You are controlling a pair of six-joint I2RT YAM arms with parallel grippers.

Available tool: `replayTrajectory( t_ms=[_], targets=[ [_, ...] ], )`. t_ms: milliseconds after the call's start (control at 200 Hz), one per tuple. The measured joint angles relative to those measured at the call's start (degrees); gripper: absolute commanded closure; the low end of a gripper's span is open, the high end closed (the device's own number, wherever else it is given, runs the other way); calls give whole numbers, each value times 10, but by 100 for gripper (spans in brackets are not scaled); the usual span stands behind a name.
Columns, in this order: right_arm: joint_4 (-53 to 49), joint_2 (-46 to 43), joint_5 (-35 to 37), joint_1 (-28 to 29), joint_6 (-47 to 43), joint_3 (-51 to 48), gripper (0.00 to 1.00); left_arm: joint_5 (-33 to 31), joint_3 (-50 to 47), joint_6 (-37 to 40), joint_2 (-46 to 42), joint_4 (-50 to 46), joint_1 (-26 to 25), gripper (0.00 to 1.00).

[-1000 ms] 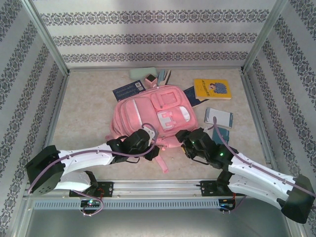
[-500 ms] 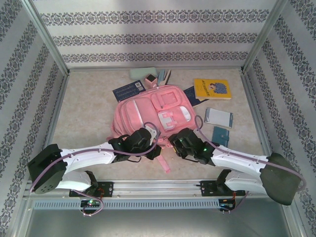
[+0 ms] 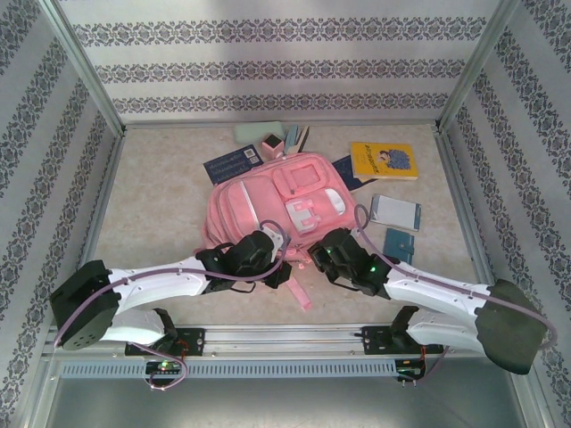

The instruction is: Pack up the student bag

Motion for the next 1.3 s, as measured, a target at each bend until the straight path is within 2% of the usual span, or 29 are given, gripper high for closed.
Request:
replayTrajectory(
  t_ms=[410,764,904,934,999,1104,1304],
  targets=[
    [-38,-12,-3,-37,-25,-1,100,-42,-35,-2,-84,-41,2,100],
    [-48,-23,-12,-56,-46,-5,100,-53,-73,-7,-144,-69,8,100],
    [-49,-24,-20,-58,-57,-6,100,-41,-77,-9,-141,-71,8,89],
    [-48,-23,-21,-58,-59,-6,100,-37,-75,-11,-136,-71,8,84],
    [-48,-17,-25,-58,-61,-6,100,-28,-62,-17,-111,-74,8,75],
    [-49,-9,-30,-58,-61,-5,100,-19,-23,-24,-60,-78,2,66],
    [-62,-9,-31,-58,-60,8,100,-13,51,-35,-8,-92,-13,63]
  ],
)
